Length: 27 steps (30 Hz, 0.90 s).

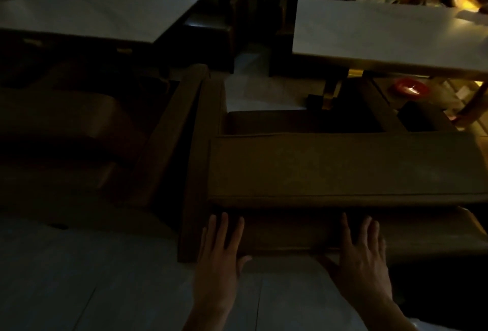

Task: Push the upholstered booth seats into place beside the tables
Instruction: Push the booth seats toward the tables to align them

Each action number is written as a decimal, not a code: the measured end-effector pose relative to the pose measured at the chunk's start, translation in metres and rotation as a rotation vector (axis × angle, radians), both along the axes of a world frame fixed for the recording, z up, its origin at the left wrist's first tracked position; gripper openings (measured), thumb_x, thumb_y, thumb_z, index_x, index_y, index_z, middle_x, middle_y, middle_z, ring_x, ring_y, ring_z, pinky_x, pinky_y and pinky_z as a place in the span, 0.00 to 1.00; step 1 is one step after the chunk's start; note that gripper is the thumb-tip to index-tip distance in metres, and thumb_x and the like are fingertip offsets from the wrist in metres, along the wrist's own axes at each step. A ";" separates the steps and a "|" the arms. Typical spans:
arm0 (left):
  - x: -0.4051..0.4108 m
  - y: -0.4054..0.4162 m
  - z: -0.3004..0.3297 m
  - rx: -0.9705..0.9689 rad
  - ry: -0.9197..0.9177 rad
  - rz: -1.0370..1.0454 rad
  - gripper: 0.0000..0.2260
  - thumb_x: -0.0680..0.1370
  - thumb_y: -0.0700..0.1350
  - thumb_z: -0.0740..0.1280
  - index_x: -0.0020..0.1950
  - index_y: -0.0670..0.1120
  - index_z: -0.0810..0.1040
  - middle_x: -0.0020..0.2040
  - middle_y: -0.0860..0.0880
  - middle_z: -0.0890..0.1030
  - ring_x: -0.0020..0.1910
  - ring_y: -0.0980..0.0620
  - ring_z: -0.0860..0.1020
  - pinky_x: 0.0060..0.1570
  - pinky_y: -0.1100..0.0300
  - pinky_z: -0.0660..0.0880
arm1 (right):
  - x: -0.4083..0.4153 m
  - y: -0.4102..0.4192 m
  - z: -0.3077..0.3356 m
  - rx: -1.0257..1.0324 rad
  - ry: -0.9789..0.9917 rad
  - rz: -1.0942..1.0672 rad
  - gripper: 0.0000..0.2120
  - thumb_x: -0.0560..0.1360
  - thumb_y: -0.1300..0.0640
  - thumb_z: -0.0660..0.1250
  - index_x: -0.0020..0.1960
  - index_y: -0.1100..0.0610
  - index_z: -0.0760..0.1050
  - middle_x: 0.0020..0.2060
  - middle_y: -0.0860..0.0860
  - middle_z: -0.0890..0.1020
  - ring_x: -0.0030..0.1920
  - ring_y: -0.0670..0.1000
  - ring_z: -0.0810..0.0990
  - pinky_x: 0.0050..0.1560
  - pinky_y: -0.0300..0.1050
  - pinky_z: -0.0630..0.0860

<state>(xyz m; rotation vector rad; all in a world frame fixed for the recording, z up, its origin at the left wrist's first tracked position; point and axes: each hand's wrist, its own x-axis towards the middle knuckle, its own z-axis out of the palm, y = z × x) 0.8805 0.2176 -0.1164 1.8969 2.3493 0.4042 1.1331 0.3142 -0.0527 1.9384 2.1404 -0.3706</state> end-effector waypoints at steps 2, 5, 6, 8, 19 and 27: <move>-0.001 0.003 -0.004 0.044 -0.043 -0.008 0.32 0.75 0.62 0.63 0.76 0.55 0.62 0.77 0.48 0.61 0.76 0.41 0.57 0.71 0.44 0.62 | 0.000 0.002 0.000 -0.025 -0.036 -0.006 0.53 0.62 0.22 0.36 0.76 0.52 0.26 0.77 0.67 0.38 0.78 0.67 0.40 0.78 0.61 0.48; -0.001 0.004 -0.009 0.097 -0.059 -0.034 0.40 0.66 0.58 0.76 0.75 0.54 0.65 0.76 0.47 0.64 0.75 0.41 0.60 0.72 0.44 0.60 | -0.002 0.003 -0.003 -0.014 -0.085 -0.006 0.51 0.61 0.24 0.31 0.73 0.53 0.21 0.77 0.68 0.40 0.78 0.67 0.43 0.78 0.61 0.50; 0.000 0.005 -0.010 0.112 -0.067 -0.037 0.43 0.64 0.57 0.78 0.75 0.54 0.65 0.76 0.47 0.65 0.75 0.41 0.59 0.72 0.44 0.60 | -0.003 0.003 -0.003 -0.025 -0.094 -0.013 0.51 0.61 0.24 0.30 0.73 0.53 0.21 0.77 0.67 0.40 0.78 0.66 0.43 0.78 0.61 0.50; 0.001 0.008 -0.012 0.134 -0.080 -0.038 0.44 0.61 0.55 0.80 0.75 0.53 0.65 0.75 0.46 0.66 0.75 0.42 0.59 0.71 0.43 0.62 | -0.003 0.003 -0.004 -0.047 -0.099 -0.029 0.52 0.61 0.23 0.31 0.74 0.52 0.22 0.78 0.66 0.39 0.78 0.65 0.42 0.78 0.59 0.49; -0.003 0.054 -0.005 0.094 -0.099 -0.066 0.42 0.64 0.55 0.78 0.75 0.54 0.65 0.74 0.46 0.67 0.74 0.40 0.62 0.68 0.40 0.67 | -0.004 0.036 -0.009 -0.022 -0.078 -0.081 0.51 0.65 0.23 0.35 0.78 0.53 0.29 0.78 0.66 0.41 0.78 0.65 0.43 0.78 0.59 0.50; -0.002 0.099 -0.003 0.083 -0.086 -0.076 0.39 0.67 0.55 0.76 0.75 0.53 0.65 0.75 0.45 0.67 0.75 0.41 0.60 0.70 0.41 0.64 | -0.003 0.070 -0.010 -0.002 -0.096 -0.097 0.52 0.64 0.24 0.34 0.78 0.54 0.31 0.77 0.68 0.43 0.78 0.68 0.44 0.78 0.60 0.51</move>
